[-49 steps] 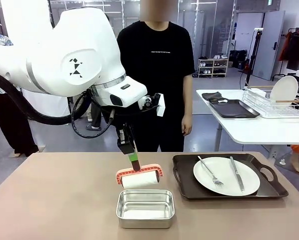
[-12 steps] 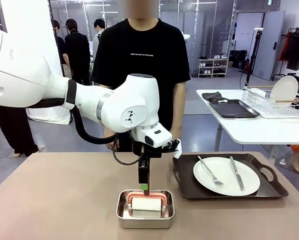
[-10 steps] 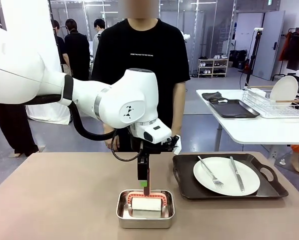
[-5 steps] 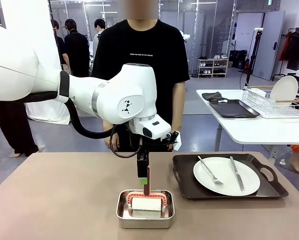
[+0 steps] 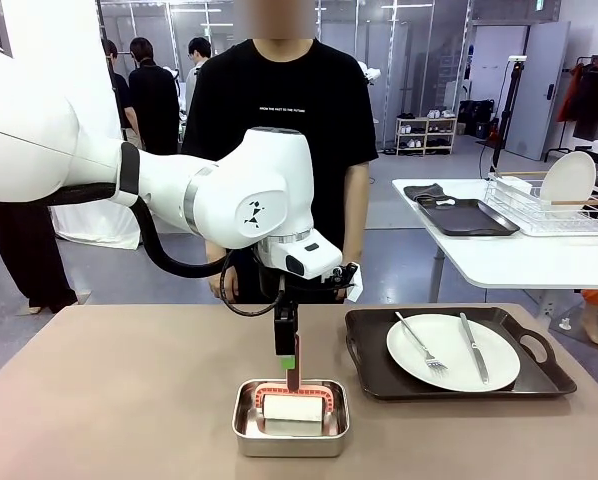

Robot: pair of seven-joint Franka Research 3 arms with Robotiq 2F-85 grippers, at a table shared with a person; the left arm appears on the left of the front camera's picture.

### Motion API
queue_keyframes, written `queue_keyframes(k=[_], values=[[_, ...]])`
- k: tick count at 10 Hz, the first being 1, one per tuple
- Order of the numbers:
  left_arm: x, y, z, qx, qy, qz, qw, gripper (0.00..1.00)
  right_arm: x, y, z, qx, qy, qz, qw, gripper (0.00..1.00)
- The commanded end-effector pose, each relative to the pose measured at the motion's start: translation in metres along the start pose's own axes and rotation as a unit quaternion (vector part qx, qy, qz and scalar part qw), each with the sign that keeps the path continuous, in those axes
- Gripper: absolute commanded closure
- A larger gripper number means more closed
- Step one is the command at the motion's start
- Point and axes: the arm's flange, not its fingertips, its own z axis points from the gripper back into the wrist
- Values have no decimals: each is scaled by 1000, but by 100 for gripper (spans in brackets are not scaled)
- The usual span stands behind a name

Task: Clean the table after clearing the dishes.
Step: When the right (or left) Handle tray is removed, use the right hand (or left hand) to clean the right (or left) side of the table with the Lint Roller.

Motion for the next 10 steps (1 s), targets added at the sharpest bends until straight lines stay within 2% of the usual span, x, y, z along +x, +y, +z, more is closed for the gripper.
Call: queue_keyframes(k=[1,2,3,4,6,7,8,10], values=[[0,0,0,0,0,0,1000,0,-2,3,0,1,-1,2,1000,0],[-15,14,36,-45,-27,24,998,0,-2,3,0,1,-1,2,1000,0],[-42,27,79,-83,-62,74,992,0,-2,3,0,1,-1,2,1000,0],[-72,37,110,-95,-86,122,984,0,-2,3,0,1,-1,2,1000,0],[-141,40,144,-154,-118,199,961,0,-2,3,0,1,-1,2,1000,0],[-194,37,154,-194,-164,250,934,0,-2,3,0,1,-1,2,1000,0],[-250,36,160,-199,-217,315,902,0,-2,3,0,1,-1,2,1000,0],[-355,24,150,-254,-351,400,808,0,-2,3,0,1,-1,2,1000,0]])
